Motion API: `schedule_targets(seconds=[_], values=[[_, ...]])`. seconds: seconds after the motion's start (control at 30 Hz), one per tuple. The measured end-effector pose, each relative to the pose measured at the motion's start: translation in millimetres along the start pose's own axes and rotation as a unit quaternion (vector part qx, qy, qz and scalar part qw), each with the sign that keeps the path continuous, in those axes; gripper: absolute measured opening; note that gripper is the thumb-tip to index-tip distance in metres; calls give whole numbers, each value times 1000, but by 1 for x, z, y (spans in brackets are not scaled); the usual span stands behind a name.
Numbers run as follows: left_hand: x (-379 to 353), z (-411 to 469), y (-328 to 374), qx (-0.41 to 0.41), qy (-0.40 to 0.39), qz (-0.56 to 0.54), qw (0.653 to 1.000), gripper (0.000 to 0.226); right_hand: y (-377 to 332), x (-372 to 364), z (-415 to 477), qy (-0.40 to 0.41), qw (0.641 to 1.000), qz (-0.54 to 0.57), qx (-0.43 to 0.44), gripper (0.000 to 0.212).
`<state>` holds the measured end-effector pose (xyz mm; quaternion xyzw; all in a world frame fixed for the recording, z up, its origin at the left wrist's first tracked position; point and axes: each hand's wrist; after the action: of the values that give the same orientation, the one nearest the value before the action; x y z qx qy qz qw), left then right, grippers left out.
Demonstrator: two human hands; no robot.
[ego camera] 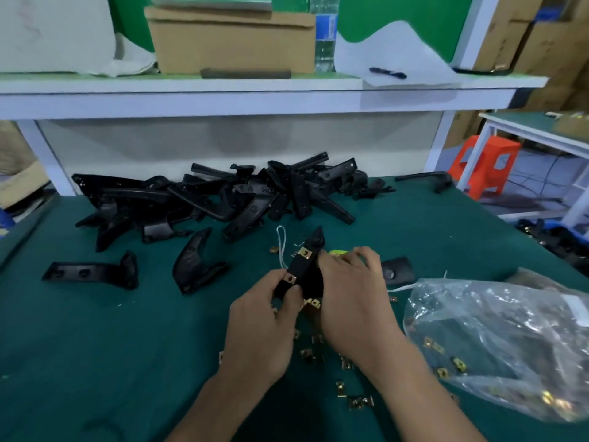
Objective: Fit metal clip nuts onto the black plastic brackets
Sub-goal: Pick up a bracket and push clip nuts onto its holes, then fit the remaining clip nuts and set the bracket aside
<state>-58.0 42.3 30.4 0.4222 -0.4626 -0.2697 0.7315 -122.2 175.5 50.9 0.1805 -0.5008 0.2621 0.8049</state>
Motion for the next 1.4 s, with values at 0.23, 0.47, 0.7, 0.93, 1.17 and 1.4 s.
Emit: schedule_targets(seconds=[0.23,0.47,0.7,0.93,1.17,1.4], values=[[-25,15,33,22,-20,-79,996,15,64,63,-44,-134,973,135,-129,20],[-103,13,81,-36,-124,-112,985,22,124,118,-138,-95,827,478,-281,42],[-212,-7,157,-19,-305,-123,944,16,165,128,-234,191,540,649,-501,41],[-315,15,242,62,-507,-175,841,90,296,136,-212,385,415,612,-552,11],[-287,39,194,-29,-410,-103,906,57,351,71,-151,295,553,448,-638,34],[-151,86,84,11,-134,7,991,36,226,35,-52,65,865,303,-394,22]])
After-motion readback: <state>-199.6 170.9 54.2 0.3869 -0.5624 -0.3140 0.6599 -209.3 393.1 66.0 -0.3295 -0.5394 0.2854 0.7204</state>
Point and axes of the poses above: each hand's wrist, its own z-axis towards the middle knuckle, its own x-axis out of the back of the hand, y = z × x, and after that the axes turned 7 degrees about x, right-handed
